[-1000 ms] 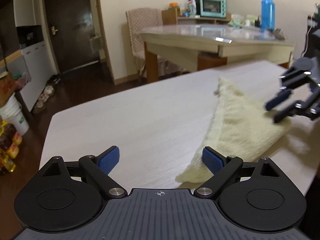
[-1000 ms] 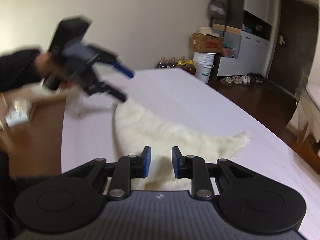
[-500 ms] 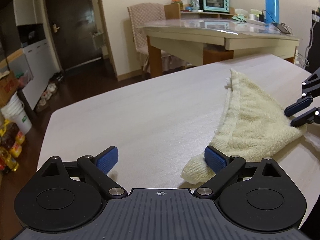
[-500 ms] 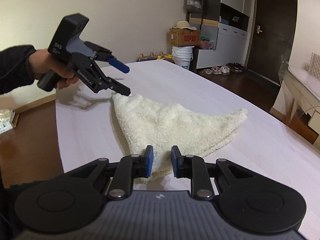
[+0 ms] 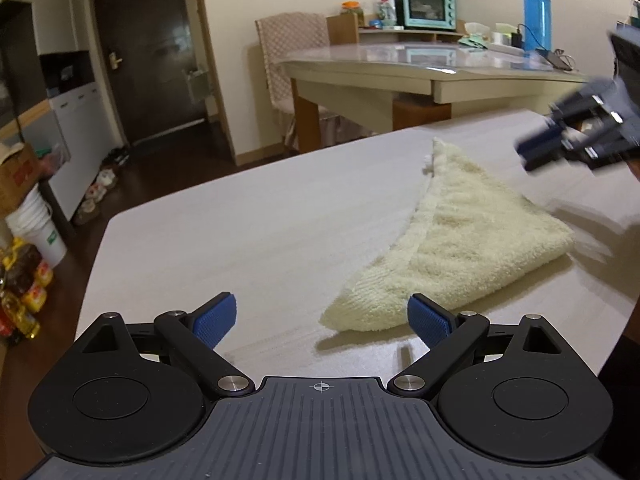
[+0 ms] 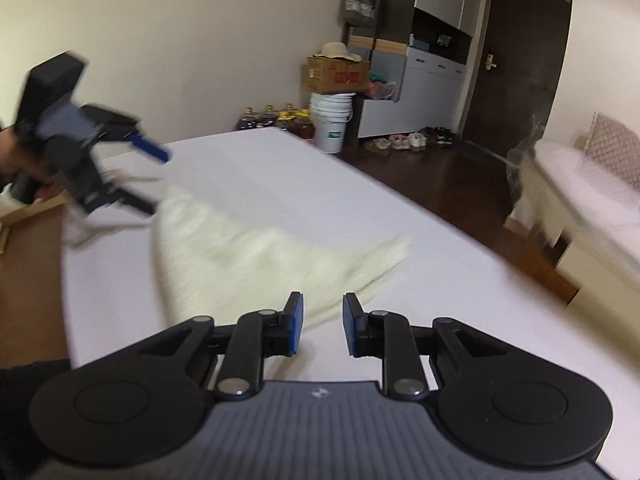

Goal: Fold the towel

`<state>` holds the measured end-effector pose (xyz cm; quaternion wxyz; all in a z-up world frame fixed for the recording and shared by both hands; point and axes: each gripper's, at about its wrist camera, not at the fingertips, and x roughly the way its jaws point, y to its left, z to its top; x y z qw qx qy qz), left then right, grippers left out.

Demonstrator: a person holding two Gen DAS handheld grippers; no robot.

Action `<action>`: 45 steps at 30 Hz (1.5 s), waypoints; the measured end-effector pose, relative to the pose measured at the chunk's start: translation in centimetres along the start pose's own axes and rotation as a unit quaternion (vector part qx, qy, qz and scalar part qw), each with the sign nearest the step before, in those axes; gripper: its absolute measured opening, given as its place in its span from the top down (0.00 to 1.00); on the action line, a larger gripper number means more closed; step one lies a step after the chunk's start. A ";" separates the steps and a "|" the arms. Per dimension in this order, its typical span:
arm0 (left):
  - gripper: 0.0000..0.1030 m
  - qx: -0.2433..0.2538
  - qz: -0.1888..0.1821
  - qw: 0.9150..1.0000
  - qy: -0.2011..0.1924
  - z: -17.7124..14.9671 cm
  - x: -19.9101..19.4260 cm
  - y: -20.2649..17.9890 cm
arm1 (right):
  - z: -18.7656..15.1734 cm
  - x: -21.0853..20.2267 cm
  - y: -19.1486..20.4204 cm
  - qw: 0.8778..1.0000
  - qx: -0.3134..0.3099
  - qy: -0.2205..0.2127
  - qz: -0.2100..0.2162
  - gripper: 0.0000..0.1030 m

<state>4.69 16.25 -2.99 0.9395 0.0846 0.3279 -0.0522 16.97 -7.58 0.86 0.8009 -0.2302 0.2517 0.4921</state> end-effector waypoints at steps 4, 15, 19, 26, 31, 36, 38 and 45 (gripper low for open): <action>0.07 0.002 0.009 1.000 0.008 -0.3 0.5 0.0 | 2.6 3.5 -1.8 0.999 -0.012 0.038 0.021 0.77; 0.05 -0.001 0.005 1.000 0.010 -0.2 1.5 0.7 | 3.5 9.2 -3.4 0.993 -0.040 0.092 0.064 0.77; 0.04 0.009 -0.003 1.000 0.011 0.4 2.3 1.1 | 2.9 8.7 -3.8 0.992 -0.022 0.108 0.063 0.77; 0.05 0.049 -0.026 0.998 0.007 2.4 4.7 1.3 | -0.3 4.8 -3.2 0.993 0.046 0.106 0.001 0.77; 0.05 0.073 -0.035 0.997 0.007 3.6 5.9 0.7 | -2.2 2.1 -2.1 0.992 0.073 0.095 -0.043 0.76; 0.05 0.064 -0.030 0.997 0.005 3.8 5.4 0.4 | -2.4 0.3 -1.9 0.992 0.095 0.064 -0.055 0.58; 0.05 0.045 -0.033 0.998 0.002 3.6 4.5 0.3 | -1.9 -0.3 -1.6 0.991 0.112 0.050 -0.056 0.41; 0.00 -0.017 -0.014 1.000 0.019 1.8 1.0 -2.6 | -4.1 -4.1 1.7 0.982 0.172 0.031 -0.064 0.11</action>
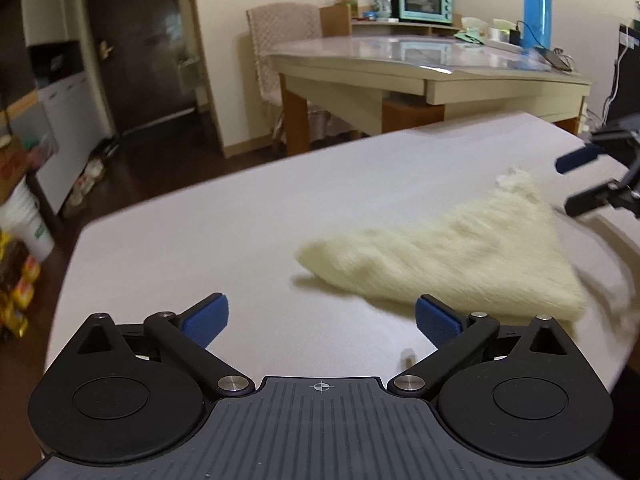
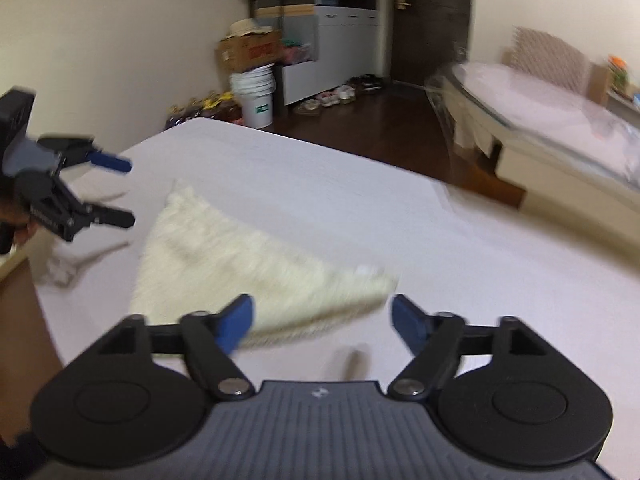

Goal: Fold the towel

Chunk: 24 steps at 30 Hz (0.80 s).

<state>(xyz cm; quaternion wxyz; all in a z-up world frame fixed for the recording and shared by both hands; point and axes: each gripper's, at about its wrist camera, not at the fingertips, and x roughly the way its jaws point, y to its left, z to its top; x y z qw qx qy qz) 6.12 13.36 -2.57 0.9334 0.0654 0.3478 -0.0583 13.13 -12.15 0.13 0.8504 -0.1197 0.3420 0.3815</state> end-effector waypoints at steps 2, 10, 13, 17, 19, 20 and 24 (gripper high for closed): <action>0.00 -0.014 0.002 1.000 0.000 -0.7 -0.9 -1.2 | -1.6 -1.3 1.3 1.000 0.009 0.002 0.010 0.07; 0.00 -0.061 0.009 0.998 -0.009 -2.1 -3.0 -5.0 | -4.5 -3.8 3.9 0.999 0.041 0.000 -0.024 0.02; 0.00 -0.063 0.014 0.998 -0.008 -2.4 -3.4 -6.1 | -5.0 -4.5 4.3 0.998 0.052 -0.007 -0.032 0.01; 0.00 -0.056 0.023 0.998 -0.002 -2.6 -3.7 -7.0 | -5.7 -5.6 4.8 0.997 0.060 -0.012 -0.037 0.01; 0.00 -0.056 0.025 0.998 -0.002 -2.7 -4.0 -7.2 | -5.9 -5.8 4.8 0.997 0.065 -0.015 -0.037 0.01; 0.00 -0.056 0.026 0.998 -0.002 -2.8 -4.1 -7.3 | -6.0 -5.9 4.8 0.997 0.066 -0.016 -0.036 0.01; 0.00 -0.057 0.026 0.998 -0.002 -2.9 -4.4 -7.5 | -6.4 -6.3 5.0 0.997 0.069 -0.021 -0.037 0.01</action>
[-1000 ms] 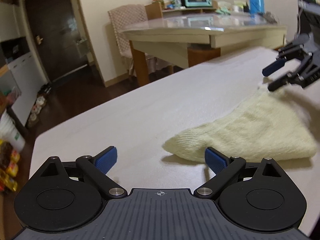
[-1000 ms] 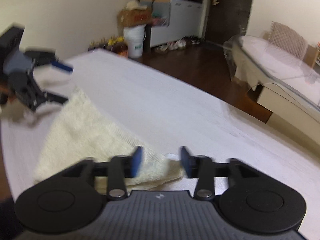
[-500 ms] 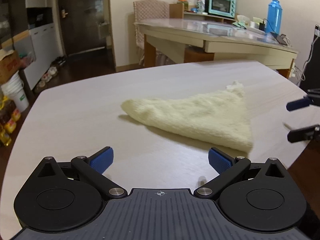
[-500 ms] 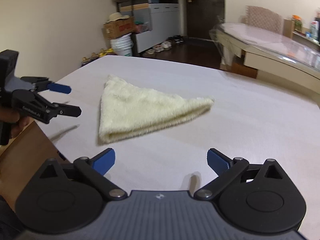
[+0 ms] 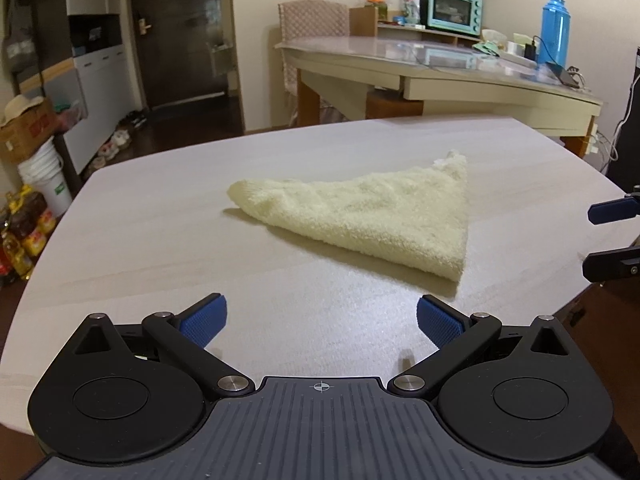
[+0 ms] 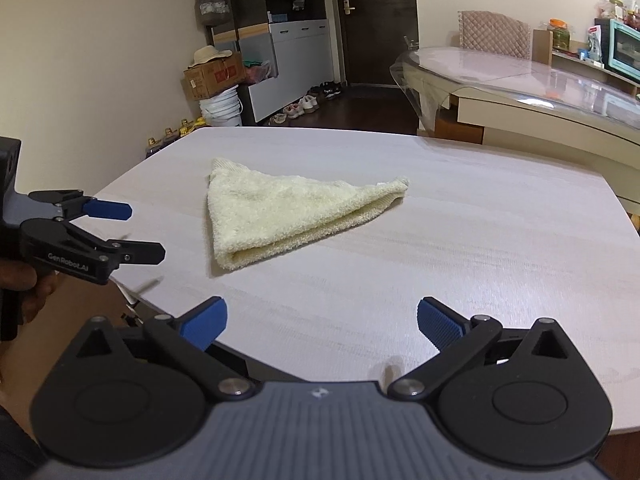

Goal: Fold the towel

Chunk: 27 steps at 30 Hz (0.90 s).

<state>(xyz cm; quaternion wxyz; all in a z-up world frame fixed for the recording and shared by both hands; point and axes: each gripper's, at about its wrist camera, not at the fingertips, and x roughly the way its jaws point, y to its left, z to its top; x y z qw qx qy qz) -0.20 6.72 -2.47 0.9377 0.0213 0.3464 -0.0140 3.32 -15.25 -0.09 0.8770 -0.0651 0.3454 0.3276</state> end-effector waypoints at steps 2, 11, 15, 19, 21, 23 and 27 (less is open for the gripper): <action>0.00 0.002 -0.002 1.000 0.000 0.0 -0.1 -0.2 | -0.2 -0.1 0.1 1.000 0.000 -0.002 -0.001 0.01; 0.00 0.006 0.001 1.000 -0.008 0.3 -0.2 -0.1 | 0.8 0.5 -0.3 1.000 0.012 -0.013 0.008 0.01; 0.00 -0.011 0.008 1.000 -0.018 0.6 -0.7 0.8 | 3.5 2.4 -1.8 0.999 0.015 -0.028 0.015 0.02; 0.00 -0.009 0.017 1.000 -0.018 0.8 -0.8 1.1 | 5.9 5.4 -3.6 0.998 0.040 -0.025 0.029 0.20; 0.00 -0.007 0.021 1.000 -0.018 0.8 -0.8 1.2 | 7.0 7.1 -4.4 0.997 0.055 -0.018 0.044 0.32; 0.00 -0.009 0.023 1.000 -0.018 1.0 -0.8 1.4 | 7.6 9.0 -4.8 0.997 0.063 -0.008 0.050 0.49; 0.00 -0.011 0.027 0.999 -0.018 1.3 -0.7 1.8 | 8.0 11.6 -5.4 0.996 0.082 0.010 0.043 0.54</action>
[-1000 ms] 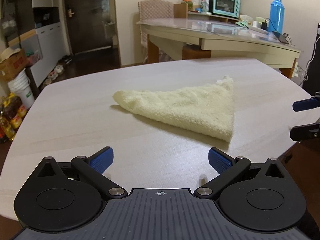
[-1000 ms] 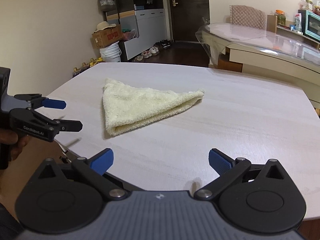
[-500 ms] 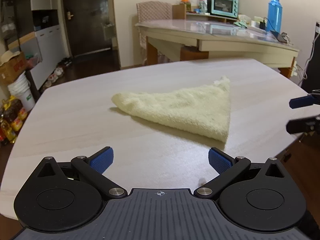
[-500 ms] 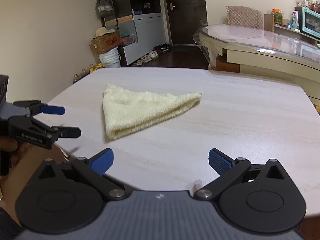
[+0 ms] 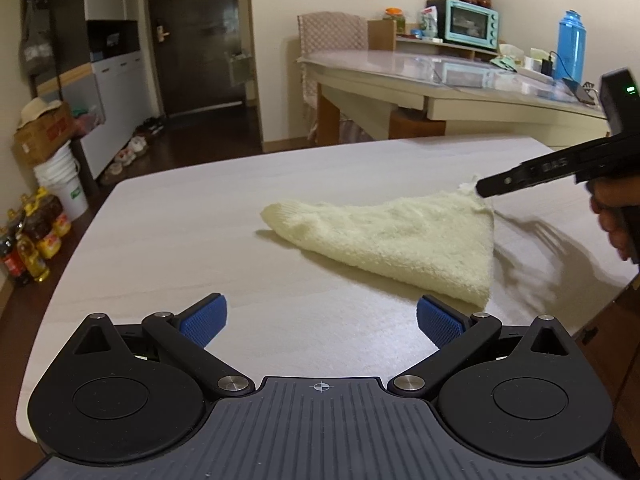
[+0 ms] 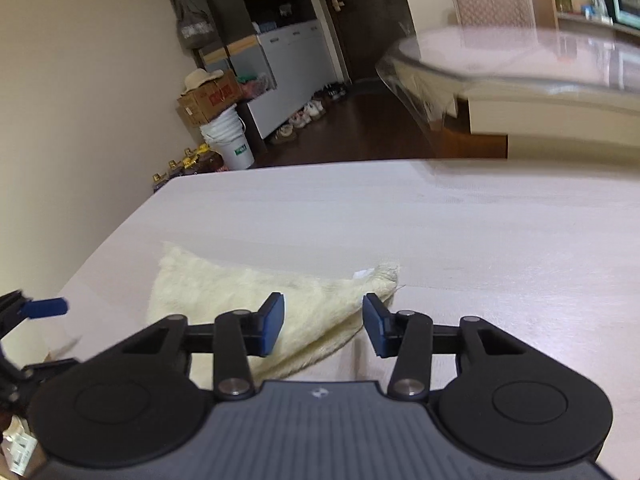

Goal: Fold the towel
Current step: 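Grasp a towel corner with the right gripper and lift it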

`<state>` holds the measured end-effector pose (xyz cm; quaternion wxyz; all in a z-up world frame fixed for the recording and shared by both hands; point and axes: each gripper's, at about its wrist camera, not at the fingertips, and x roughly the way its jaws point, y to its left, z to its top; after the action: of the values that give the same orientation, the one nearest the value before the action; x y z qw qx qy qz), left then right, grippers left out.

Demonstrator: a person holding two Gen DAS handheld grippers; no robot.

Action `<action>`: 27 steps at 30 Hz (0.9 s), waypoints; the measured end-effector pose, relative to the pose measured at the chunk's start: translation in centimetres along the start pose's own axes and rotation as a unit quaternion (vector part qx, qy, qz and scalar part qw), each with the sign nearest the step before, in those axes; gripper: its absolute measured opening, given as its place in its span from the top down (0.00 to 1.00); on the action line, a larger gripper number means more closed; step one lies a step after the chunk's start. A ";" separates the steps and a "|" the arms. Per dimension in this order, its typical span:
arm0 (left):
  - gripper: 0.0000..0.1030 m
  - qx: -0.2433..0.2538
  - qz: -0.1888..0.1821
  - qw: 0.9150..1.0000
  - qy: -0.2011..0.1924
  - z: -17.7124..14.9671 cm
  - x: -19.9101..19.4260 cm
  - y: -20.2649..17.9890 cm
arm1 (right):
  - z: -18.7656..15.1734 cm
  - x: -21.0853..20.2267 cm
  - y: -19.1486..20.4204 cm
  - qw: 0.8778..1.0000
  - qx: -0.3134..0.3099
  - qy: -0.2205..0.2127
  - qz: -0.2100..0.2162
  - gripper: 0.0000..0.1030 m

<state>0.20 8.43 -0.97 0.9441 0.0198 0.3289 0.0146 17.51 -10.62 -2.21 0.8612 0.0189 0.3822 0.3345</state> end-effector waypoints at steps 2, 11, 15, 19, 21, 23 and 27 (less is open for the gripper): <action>0.00 -0.001 0.001 1.000 0.000 0.2 0.2 0.2 | 0.0 0.6 -0.3 1.000 0.011 0.000 0.001 0.54; 0.00 -0.006 0.008 1.000 -0.001 0.4 0.9 0.7 | -0.6 -0.4 1.4 0.998 -0.031 -0.045 -0.021 0.87; 0.00 -0.013 0.024 1.000 -0.007 0.5 0.5 1.9 | -1.1 -2.8 4.8 0.991 -0.099 -0.084 -0.033 0.88; 0.00 -0.024 0.058 0.998 -0.016 0.6 -0.5 4.5 | -1.9 -6.1 9.2 0.983 -0.130 -0.110 0.063 0.92; 0.00 -0.033 0.075 0.996 -0.020 0.6 -1.0 5.9 | -2.6 -7.0 12.0 0.976 -0.167 -0.106 0.095 0.94; 0.00 -0.042 0.090 0.995 -0.024 0.7 -1.5 7.2 | -3.7 -7.0 14.7 0.967 -0.203 -0.095 0.119 0.94; 0.00 -0.066 0.094 0.993 -0.032 0.5 -2.6 8.5 | -4.6 -6.2 16.0 0.961 -0.242 -0.105 0.077 0.94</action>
<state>-1.64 16.82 1.46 0.9478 -0.0107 0.2933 0.1244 2.43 -2.87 3.22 0.8468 -0.1257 0.1945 0.4789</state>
